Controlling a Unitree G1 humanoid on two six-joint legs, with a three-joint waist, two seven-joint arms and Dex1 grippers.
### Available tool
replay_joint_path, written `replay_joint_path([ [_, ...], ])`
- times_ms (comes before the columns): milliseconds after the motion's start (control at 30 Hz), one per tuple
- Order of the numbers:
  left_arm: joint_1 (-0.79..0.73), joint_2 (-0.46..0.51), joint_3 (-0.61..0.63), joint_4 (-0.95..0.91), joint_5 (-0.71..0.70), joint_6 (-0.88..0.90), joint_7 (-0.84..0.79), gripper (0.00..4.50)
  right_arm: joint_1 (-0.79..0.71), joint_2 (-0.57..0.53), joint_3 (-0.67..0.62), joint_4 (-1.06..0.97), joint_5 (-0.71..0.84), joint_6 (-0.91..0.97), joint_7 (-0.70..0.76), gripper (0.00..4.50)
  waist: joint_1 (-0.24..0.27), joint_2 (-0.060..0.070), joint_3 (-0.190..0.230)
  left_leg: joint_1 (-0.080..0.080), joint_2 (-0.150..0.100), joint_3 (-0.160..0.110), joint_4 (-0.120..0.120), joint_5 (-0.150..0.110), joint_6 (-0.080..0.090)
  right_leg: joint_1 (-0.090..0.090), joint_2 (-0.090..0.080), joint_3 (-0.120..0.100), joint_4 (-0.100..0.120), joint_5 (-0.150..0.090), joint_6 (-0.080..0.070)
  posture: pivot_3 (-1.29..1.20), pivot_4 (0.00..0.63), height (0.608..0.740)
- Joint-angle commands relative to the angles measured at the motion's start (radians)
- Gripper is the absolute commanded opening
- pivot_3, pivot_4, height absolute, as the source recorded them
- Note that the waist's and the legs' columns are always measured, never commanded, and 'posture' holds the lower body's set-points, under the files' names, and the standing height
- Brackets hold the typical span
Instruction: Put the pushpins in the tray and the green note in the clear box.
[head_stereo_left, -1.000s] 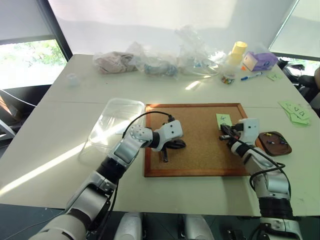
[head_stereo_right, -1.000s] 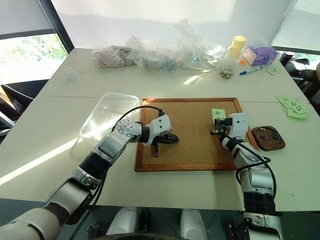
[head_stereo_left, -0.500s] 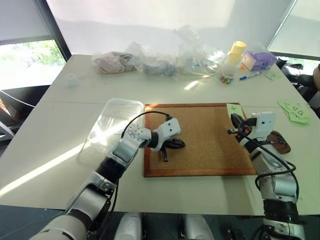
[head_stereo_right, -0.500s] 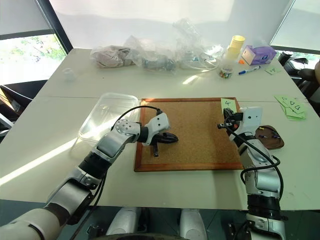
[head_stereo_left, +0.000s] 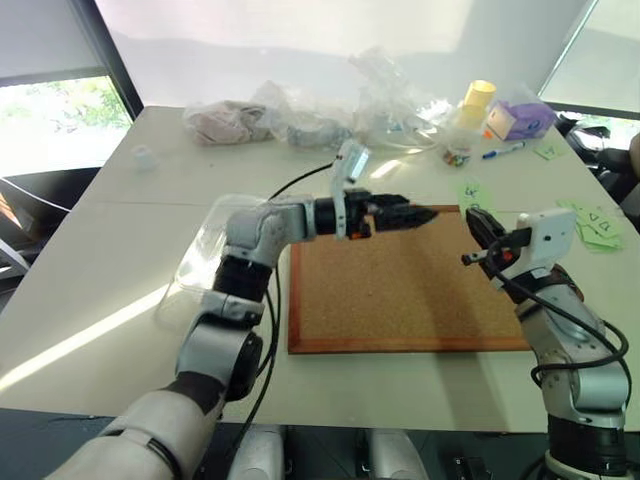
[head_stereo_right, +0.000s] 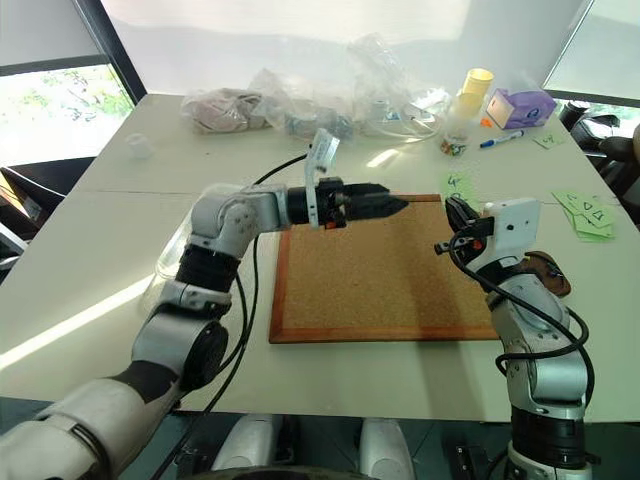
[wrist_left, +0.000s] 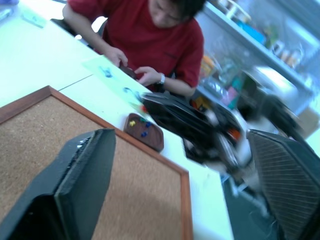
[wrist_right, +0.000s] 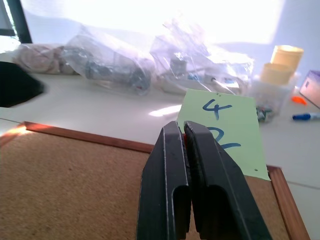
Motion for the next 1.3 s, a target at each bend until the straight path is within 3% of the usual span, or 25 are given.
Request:
replay_joint_path([
  [33, -0.105, -0.054, 0.09, 0.172, -0.049, -0.012, 0.067, 4.47, 0.003, -0.015, -0.005, -0.114, 0.013, 0.022, -0.014, 0.0, 0.0, 0.0, 0.0, 0.0, 0.0, 0.0, 0.0, 0.0, 0.0, 0.0, 0.0, 0.0, 0.0, 0.0, 0.0, 0.0, 0.15, 0.737],
  [300, -0.211, -0.12, 0.135, 0.408, -0.018, -0.178, 0.083, 4.47, 0.015, 0.009, 0.036, -0.247, 0.02, 0.088, -0.048, 0.0, -0.001, -0.001, 0.0, 0.0, 0.0, 0.0, -0.001, 0.0, 0.0, -0.001, 0.0, 0.0, 0.0, -0.001, 0.001, 0.0, 0.15, 0.737],
  [400, -0.229, -0.13, 0.15, 0.453, -0.017, -0.216, 0.092, 3.61, 0.023, 0.021, 0.053, -0.283, 0.024, 0.108, -0.061, 0.0, -0.001, -0.001, 0.001, 0.0, 0.0, 0.0, -0.001, 0.0, 0.0, -0.001, 0.0, 0.0, 0.0, -0.001, 0.0, 0.0, 0.15, 0.737],
  [633, -0.243, -0.132, 0.163, 0.483, -0.015, -0.235, 0.089, 0.29, 0.026, 0.025, 0.067, -0.322, 0.032, 0.138, -0.081, 0.0, 0.0, -0.001, 0.001, -0.001, 0.0, 0.0, -0.001, 0.0, 0.0, -0.001, 0.0, 0.0, 0.0, -0.002, -0.002, 0.0, 0.15, 0.737],
  [667, -0.242, -0.133, 0.16, 0.483, -0.012, -0.237, 0.087, 0.02, 0.025, 0.025, 0.067, -0.323, 0.033, 0.139, -0.082, 0.0, 0.0, -0.001, 0.001, -0.001, 0.0, 0.0, -0.001, 0.0, 0.0, -0.001, 0.0, 0.0, 0.0, -0.002, -0.002, 0.0, 0.15, 0.737],
  [900, -0.193, -0.133, 0.092, 0.442, 0.053, -0.269, 0.058, 0.02, 0.019, 0.06, 0.034, -0.33, 0.062, 0.138, -0.119, 0.0, 0.0, -0.001, 0.001, -0.001, 0.0, 0.0, -0.001, 0.0, 0.0, -0.001, 0.0, 0.0, 0.0, -0.002, -0.001, 0.0, 0.15, 0.737],
  [1100, -0.105, -0.12, 0.032, 0.371, 0.103, -0.266, 0.043, 0.02, -0.003, 0.169, -0.099, -0.345, 0.214, 0.141, -0.23, 0.0, -0.001, -0.001, 0.0, -0.001, 0.0, 0.0, -0.001, 0.0, 0.0, -0.001, 0.0, 0.0, 0.0, -0.001, 0.001, 0.0, 0.15, 0.737],
  [1300, 0.007, -0.094, -0.017, 0.198, 0.095, -0.167, 0.024, 0.02, 0.044, 0.156, -0.276, -0.272, 0.332, 0.157, -0.291, 0.0, 0.0, -0.001, 0.0, -0.001, 0.001, 0.0, -0.001, 0.0, 0.0, -0.002, -0.001, 0.0, 0.0, -0.001, 0.001, 0.0, 0.15, 0.737],
])
